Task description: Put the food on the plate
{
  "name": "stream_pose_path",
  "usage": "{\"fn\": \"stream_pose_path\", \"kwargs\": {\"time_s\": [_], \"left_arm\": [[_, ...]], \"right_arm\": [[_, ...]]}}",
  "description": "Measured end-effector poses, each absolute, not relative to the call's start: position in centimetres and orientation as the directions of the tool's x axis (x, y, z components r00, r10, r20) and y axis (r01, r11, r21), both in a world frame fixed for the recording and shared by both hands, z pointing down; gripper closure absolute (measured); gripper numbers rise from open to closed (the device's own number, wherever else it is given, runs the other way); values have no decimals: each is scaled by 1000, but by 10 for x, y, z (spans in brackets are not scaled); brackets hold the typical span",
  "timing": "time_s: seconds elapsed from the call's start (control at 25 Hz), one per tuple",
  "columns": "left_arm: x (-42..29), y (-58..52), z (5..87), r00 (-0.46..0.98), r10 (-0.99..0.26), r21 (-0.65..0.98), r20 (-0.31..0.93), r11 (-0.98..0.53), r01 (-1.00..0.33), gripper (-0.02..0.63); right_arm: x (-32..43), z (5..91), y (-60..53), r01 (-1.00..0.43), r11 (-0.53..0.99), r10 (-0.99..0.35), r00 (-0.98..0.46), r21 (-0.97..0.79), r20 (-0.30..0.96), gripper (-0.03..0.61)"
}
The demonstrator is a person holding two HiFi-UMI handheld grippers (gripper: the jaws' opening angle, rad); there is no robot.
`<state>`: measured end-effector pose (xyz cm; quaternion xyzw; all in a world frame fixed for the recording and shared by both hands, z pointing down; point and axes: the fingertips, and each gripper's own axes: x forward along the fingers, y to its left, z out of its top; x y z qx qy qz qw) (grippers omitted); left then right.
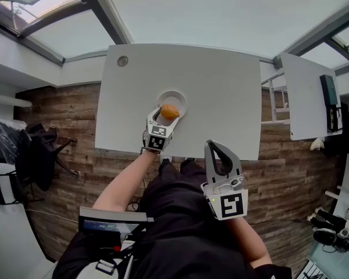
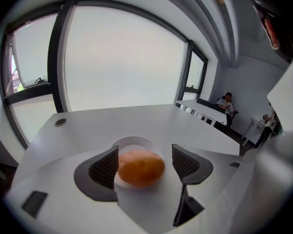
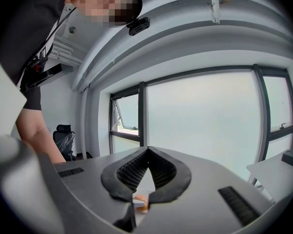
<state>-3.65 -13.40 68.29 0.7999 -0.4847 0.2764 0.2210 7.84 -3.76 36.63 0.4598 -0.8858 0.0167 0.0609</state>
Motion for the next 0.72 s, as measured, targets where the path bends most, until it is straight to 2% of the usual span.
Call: {"fn": "stream_pose_path", "kwargs": {"time_s": [0.32,0.52,0.72], "left_arm": [[-24,-133,655,428,-656,141,621,-444,-885,276],[-21,-123,644,460,-673,85,579,-512,-855,276],[-31,-112,622,457,-704,136,544,-463,-876,276]], "right_arm": [[76,366,-42,-813,583,-809,-580,3,100,581],[73,364,-47,-816,578,-811,-577,-20,102,581],[67,361,-52,-812,584,-807,-583,-17,98,581]]}}
